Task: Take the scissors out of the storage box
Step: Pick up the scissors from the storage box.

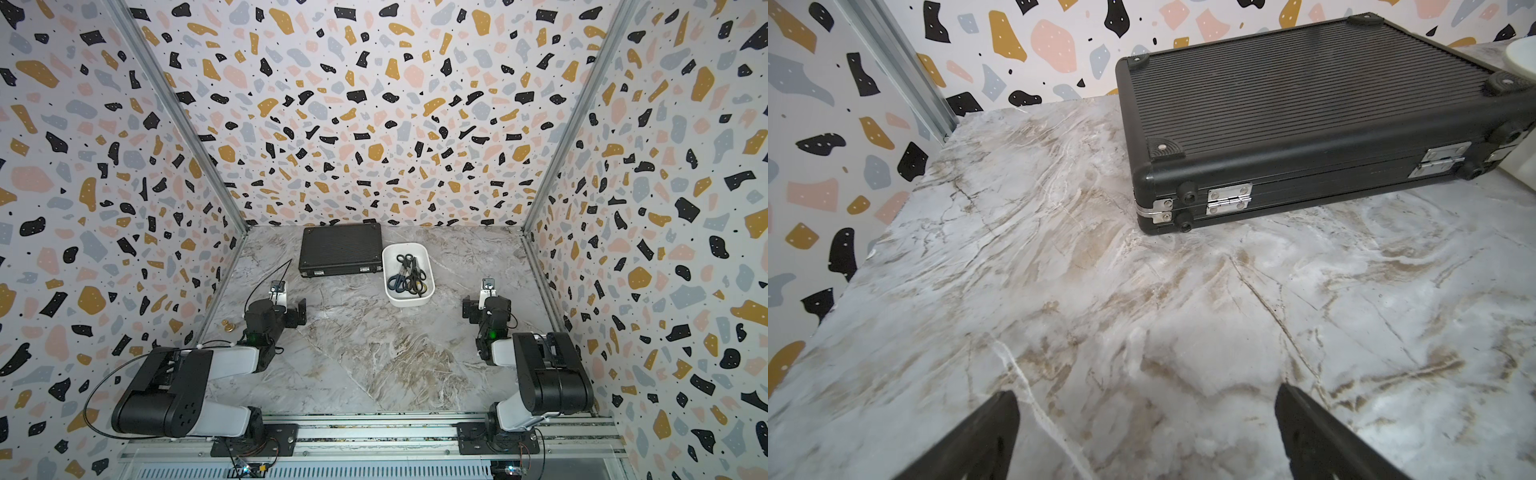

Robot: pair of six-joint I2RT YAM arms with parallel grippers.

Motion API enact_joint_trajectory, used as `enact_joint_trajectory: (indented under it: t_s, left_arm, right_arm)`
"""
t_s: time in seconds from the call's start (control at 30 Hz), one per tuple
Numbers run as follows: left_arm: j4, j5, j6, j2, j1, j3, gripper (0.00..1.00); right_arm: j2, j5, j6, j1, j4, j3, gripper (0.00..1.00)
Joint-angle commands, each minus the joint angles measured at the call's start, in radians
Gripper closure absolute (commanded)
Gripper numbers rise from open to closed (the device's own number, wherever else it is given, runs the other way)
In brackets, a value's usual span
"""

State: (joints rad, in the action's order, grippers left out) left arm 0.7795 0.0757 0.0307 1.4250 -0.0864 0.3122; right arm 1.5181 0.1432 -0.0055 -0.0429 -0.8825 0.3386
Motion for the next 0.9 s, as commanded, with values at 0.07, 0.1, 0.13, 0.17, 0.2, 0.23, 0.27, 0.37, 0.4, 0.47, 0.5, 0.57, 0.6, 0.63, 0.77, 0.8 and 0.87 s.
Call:
enact_joint_trajectory:
  t_s: [0.07, 0.1, 0.13, 0.17, 0.2, 0.23, 0.27, 0.37, 0.4, 0.47, 0.5, 0.57, 0.6, 0.63, 0.77, 0.8, 0.87]
  left_arm:
    - [0.006, 0.022, -0.009, -0.025, -0.003, 0.038, 0.05]
    - [-0.093, 0.037, -0.011, -0.057, -0.005, 0.072, 0.06]
    - [-0.215, 0.077, -0.03, -0.094, -0.007, 0.123, 0.07]
    - [-0.358, 0.118, -0.046, -0.125, -0.007, 0.192, 0.07]
    - [-0.464, 0.137, -0.054, -0.148, -0.007, 0.257, 0.08]
    - [-0.528, 0.162, -0.075, -0.159, -0.007, 0.308, 0.09]
    - [-0.619, 0.149, -0.087, -0.169, -0.008, 0.374, 0.12]
    - [-0.824, 0.181, -0.047, -0.156, -0.053, 0.582, 0.13]
    - [-0.927, 0.182, -0.032, -0.12, -0.065, 0.683, 0.09]
    - [-1.152, 0.111, -0.032, -0.02, -0.065, 0.885, 0.0]
    - [-1.243, 0.098, -0.074, 0.036, -0.064, 0.977, 0.0]
    - [-1.379, 0.034, -0.086, 0.112, -0.059, 1.099, 0.05]
    - [-1.42, 0.007, -0.092, 0.133, -0.066, 1.13, 0.1]
    - [-1.451, 0.004, -0.108, 0.141, -0.076, 1.148, 0.12]
    - [-1.483, 0.026, -0.155, 0.111, -0.17, 1.113, 0.18]
    - [-1.49, 0.053, -0.169, 0.103, -0.196, 1.098, 0.19]
    - [-1.509, 0.059, -0.2, 0.091, -0.24, 1.075, 0.23]
  right_arm:
    - [-0.01, -0.028, -0.016, 0.001, 0.019, 0.021, 0.0]
    - [-0.019, -0.034, -0.02, 0.001, 0.034, 0.028, 0.02]
    - [-0.035, -0.03, -0.02, 0.0, 0.061, 0.038, 0.02]
    - [-0.074, -0.022, -0.022, -0.004, 0.182, 0.08, 0.02]
    - [-0.108, -0.015, -0.023, -0.009, 0.338, 0.157, 0.02]
    - [-0.12, -0.004, -0.026, -0.02, 0.471, 0.231, 0.02]
    - [-0.125, 0.003, -0.014, -0.033, 0.579, 0.31, 0.02]
    - [-0.118, -0.064, 0.034, -0.089, 0.83, 0.529, 0.04]
    - [-0.097, -0.097, 0.038, -0.118, 0.932, 0.622, 0.06]
    - [-0.03, -0.144, 0.017, -0.179, 1.134, 0.804, 0.09]
    - [0.015, -0.145, 0.002, -0.21, 1.244, 0.909, 0.11]
    - [0.101, -0.149, -0.003, -0.251, 1.413, 1.077, 0.14]
    - [0.142, -0.159, 0.007, -0.262, 1.474, 1.144, 0.15]
    - [0.173, -0.161, 0.019, -0.269, 1.518, 1.189, 0.17]
    - [0.277, -0.151, 0.052, -0.283, 1.611, 1.304, 0.27]
    - [0.296, -0.158, 0.05, -0.291, 1.619, 1.32, 0.29]
    - [0.341, -0.159, 0.048, -0.307, 1.629, 1.348, 0.32]
